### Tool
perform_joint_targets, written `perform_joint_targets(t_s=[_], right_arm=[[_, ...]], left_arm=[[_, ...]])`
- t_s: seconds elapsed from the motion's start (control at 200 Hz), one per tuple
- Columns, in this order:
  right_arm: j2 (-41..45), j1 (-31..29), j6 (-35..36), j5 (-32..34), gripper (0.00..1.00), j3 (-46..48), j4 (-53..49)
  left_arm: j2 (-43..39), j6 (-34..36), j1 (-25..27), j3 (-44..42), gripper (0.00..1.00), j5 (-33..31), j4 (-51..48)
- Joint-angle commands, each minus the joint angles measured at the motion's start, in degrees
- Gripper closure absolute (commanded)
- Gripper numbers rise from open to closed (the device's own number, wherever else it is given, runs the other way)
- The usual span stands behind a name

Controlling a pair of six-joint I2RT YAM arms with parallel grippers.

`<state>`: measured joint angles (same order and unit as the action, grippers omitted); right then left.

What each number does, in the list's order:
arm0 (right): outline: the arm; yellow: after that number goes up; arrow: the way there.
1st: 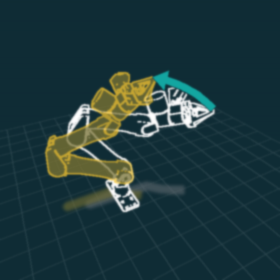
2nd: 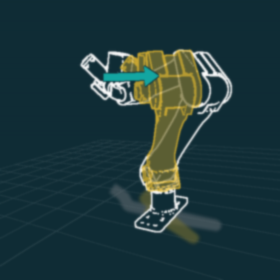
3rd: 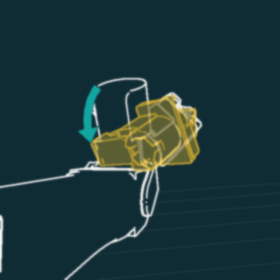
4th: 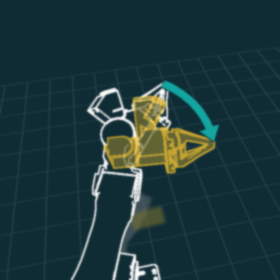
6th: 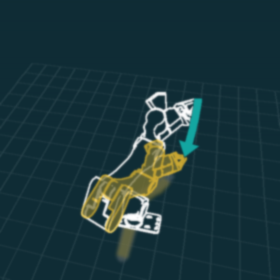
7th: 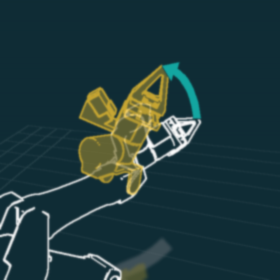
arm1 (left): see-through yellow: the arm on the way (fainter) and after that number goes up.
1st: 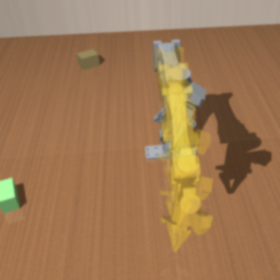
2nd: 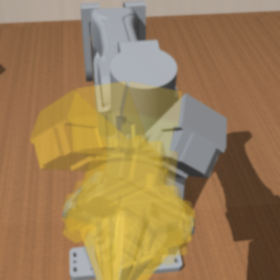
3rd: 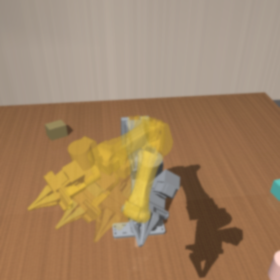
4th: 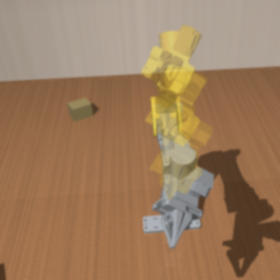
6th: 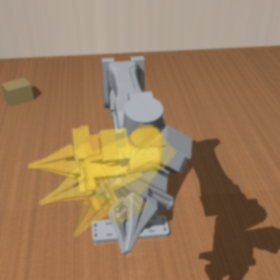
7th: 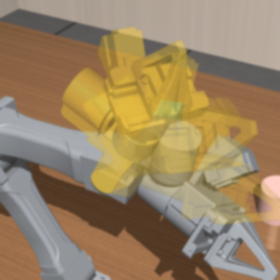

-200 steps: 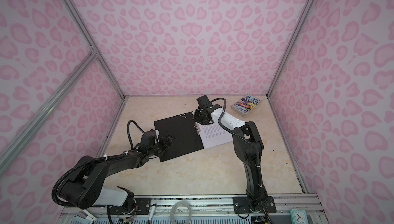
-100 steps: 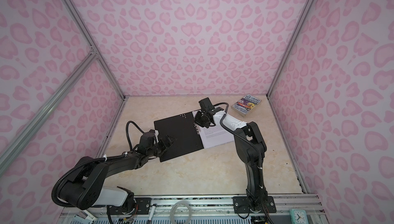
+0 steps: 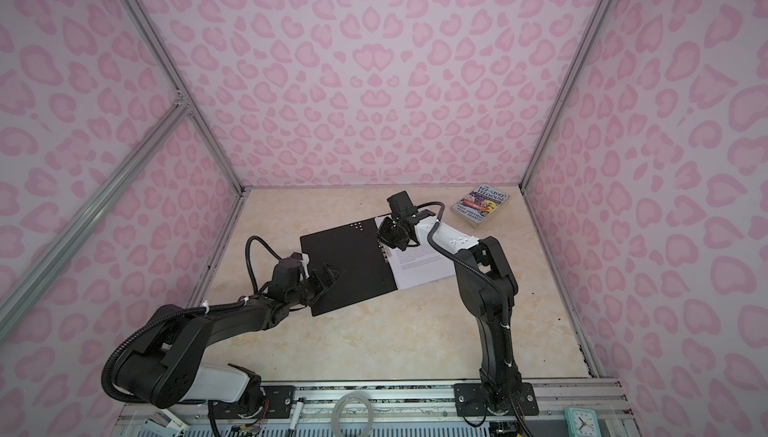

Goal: Put the files into the folder

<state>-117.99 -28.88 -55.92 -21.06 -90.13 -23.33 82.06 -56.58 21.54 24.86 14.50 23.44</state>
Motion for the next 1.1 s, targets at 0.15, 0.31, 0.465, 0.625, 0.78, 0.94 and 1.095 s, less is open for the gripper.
perform_joint_targets(t_s=[0.15, 0.31, 0.465, 0.625, 0.78, 0.94, 1.095], right_arm=[[-0.39, 0.03, -0.50, -0.60, 0.90, 1.16, 1.61], [-0.33, 0.12, -0.76, -0.81, 0.91, 1.70, 1.92], [-0.04, 0.17, -0.85, -1.17, 0.91, 2.28, 2.24], [0.46, 0.10, -1.21, -1.83, 0.92, 3.42, 3.18], [0.75, 0.06, -1.28, -2.64, 0.90, 4.33, 3.83], [0.99, 0.11, -1.12, -3.33, 0.86, 4.52, 4.65], [1.07, 0.19, -1.46, -3.64, 0.89, 4.52, 5.48]], left_arm=[[0.73, -0.02, -0.12, -0.10, 0.00, -0.35, -1.64], [0.67, -0.05, -0.17, -0.08, 0.00, -0.35, -1.73], [1.07, -0.03, -0.27, -0.03, 0.00, -0.35, -1.73], [1.56, -0.12, -0.27, 0.18, 0.00, -0.35, -1.74], [2.23, -0.30, -0.25, 0.17, 0.01, -0.18, -1.47], [2.45, -0.47, -0.22, 0.19, 0.01, -0.13, -1.29], [2.45, -0.65, -0.27, 0.14, 0.01, -0.08, -1.38]])
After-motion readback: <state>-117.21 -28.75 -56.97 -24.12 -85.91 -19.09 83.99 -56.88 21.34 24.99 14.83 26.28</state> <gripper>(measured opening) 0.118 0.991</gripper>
